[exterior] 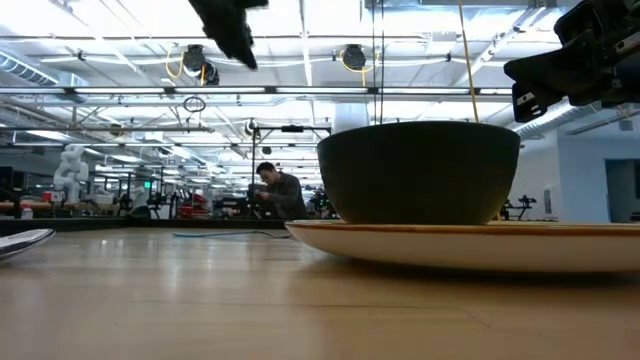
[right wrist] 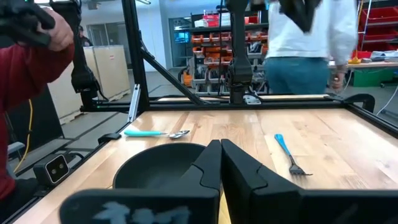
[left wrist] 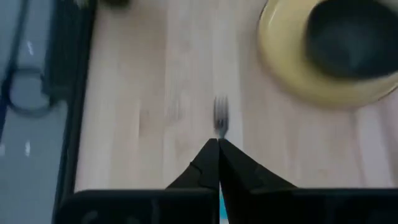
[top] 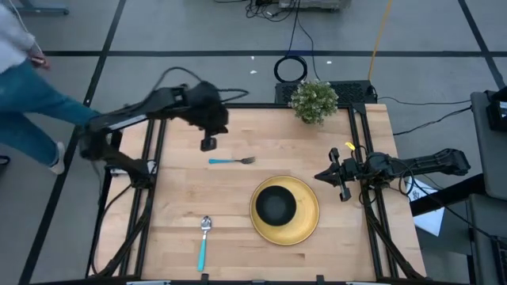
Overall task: Set table place
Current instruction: Put the blue fork on the yellow plate to the right of the black bowl
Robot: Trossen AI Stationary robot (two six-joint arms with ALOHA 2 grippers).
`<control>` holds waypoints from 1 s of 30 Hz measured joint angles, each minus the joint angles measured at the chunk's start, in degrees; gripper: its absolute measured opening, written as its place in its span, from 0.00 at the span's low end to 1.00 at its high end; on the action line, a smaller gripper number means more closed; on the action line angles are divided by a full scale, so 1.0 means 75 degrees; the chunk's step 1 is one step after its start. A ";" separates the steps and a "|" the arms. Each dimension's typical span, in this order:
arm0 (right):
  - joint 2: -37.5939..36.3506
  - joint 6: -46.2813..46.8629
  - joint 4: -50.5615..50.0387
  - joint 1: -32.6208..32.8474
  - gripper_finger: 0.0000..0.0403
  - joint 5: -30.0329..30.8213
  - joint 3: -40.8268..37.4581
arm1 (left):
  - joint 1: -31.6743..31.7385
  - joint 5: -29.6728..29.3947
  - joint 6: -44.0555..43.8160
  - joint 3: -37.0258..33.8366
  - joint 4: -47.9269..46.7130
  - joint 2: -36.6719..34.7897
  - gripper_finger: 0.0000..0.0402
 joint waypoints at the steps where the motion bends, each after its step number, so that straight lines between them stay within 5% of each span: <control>1: 0.0002 0.0000 0.0006 0.0000 0.00 0.0000 0.0000 | 0.0005 0.0203 -0.0003 -0.0263 0.0325 -0.0336 0.01; 8: 0.0002 -0.0002 0.0034 0.0000 0.00 0.0000 0.0000 | -0.0009 0.1546 -0.0638 -0.2848 0.3737 -0.2414 0.01; 30: 0.0037 -0.0377 0.0059 0.0001 0.00 0.0029 0.0000 | -0.0535 0.0878 -0.2542 -0.9760 0.9785 -0.6613 0.00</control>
